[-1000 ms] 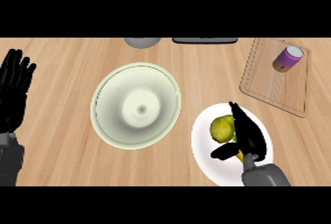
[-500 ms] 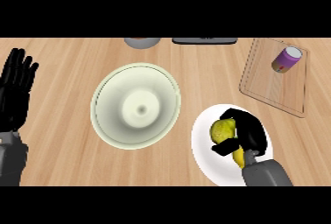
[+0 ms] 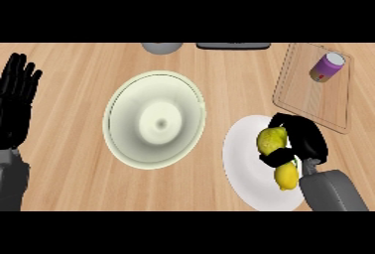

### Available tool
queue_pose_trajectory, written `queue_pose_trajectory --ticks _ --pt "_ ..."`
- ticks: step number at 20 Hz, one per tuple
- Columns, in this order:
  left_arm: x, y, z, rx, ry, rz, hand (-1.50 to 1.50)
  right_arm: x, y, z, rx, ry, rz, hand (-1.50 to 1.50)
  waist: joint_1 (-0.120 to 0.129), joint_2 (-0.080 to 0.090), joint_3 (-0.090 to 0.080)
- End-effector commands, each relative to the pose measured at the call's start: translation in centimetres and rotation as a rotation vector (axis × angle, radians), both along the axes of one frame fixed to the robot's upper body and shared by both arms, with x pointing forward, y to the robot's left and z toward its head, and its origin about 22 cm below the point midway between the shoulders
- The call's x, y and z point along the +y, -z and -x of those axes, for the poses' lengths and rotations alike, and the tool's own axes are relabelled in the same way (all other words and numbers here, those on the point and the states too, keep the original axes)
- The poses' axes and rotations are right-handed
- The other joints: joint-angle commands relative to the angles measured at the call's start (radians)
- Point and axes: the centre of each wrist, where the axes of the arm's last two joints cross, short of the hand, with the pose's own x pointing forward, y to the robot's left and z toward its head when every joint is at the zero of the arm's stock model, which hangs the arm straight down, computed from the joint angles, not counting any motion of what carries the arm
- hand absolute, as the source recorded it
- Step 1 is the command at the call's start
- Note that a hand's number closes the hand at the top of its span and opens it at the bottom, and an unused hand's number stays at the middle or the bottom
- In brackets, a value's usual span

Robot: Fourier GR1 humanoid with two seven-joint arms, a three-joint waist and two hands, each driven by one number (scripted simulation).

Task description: Pick the pear from the plate and place it in the bowl

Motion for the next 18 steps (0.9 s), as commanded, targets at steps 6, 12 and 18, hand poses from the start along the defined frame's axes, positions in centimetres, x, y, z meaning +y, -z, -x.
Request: queue_pose_trajectory --ticks 6,12,18 --pt "-0.7 0.1 -0.6 -0.008 0.03 0.005 0.0 -14.2 -9.1 -4.6 0.036 -0.349 0.25 1.5 0.032 0.013 0.003" --pt "-1.2 0.6 -0.5 -0.013 0.018 0.007 0.0 -15.9 -14.4 -7.6 -0.149 -0.371 0.256 1.5 0.013 0.004 0.002" --pt "-0.9 1.2 0.0 -0.012 0.016 -0.014 0.0 -15.8 -18.7 -7.2 -0.323 -0.539 0.083 1.5 -0.005 -0.002 0.001"
